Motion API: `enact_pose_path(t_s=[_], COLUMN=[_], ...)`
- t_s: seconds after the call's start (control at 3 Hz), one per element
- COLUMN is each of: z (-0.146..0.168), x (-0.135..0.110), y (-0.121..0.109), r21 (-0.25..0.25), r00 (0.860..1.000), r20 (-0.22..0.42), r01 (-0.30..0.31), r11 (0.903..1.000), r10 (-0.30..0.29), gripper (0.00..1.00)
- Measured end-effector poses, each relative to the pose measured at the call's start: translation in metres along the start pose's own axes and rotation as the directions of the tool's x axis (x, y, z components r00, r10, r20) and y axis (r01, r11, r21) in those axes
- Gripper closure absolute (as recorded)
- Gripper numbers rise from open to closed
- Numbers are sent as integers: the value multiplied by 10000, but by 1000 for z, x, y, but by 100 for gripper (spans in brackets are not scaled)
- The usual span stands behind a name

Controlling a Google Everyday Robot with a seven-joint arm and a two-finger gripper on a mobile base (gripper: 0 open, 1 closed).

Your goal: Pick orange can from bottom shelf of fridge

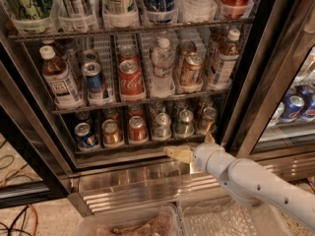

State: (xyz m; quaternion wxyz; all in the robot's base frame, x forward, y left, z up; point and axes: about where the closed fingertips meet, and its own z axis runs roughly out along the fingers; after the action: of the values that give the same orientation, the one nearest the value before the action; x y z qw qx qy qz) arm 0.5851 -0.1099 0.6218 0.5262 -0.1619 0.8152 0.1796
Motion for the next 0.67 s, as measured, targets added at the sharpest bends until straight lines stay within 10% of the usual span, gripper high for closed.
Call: enact_pose_path(t_s=[0.67], z=[30], x=[12], y=[7], r21=[921], r00=[9818], r20=[1830], r01=[-678], r11=[9934], r10=[500], gripper=[0])
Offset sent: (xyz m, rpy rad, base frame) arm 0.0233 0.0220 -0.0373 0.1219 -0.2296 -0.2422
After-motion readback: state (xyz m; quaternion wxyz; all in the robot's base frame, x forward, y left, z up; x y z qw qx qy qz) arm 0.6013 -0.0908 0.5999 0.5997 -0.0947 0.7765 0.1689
